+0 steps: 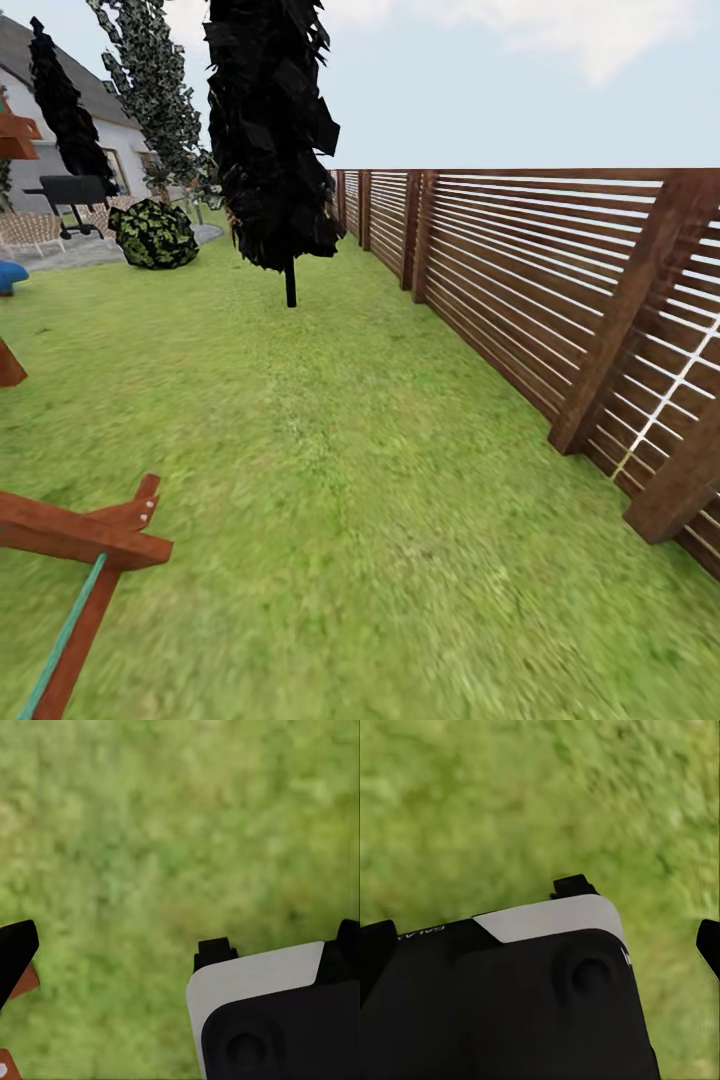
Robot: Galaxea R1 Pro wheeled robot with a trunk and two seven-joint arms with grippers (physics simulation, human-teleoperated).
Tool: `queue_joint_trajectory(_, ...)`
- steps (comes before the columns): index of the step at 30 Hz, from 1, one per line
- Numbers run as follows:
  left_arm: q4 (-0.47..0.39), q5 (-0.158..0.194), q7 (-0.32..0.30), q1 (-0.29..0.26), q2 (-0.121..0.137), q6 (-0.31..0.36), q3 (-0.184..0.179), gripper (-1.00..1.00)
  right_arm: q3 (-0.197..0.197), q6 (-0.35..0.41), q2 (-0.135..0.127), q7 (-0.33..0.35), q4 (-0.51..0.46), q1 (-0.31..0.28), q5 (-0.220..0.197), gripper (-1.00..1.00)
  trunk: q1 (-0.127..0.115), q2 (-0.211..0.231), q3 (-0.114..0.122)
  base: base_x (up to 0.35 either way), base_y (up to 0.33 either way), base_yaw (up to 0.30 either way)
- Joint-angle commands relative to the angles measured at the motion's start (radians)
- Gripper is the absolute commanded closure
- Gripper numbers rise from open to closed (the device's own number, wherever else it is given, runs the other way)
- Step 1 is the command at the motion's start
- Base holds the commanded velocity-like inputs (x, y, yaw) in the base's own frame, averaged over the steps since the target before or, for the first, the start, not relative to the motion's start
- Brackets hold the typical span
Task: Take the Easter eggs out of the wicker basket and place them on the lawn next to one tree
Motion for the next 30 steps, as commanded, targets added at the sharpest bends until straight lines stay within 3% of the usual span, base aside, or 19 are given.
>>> queue_joint_trajectory(1, 0.001, -0.003, 0.002, -0.001, 0.0, -0.003, -0.005, -1.0, -0.008, -0.005, 0.001, 0.001, 0.0, 0.0, -0.005, -1.0, 0.001, -0.001, -0.001, 0.328, 0.0, 0.066)
queue_joint_trajectory(30, 0.001, -0.003, 0.002, -0.001, 0.001, -0.008, -0.004, -1.0, -0.005, -0.006, 0.002, 0.001, 0.0, 0.0, 0.004, -1.0, 0.001, -0.001, -0.001, 0.328, 0.0, 0.004)
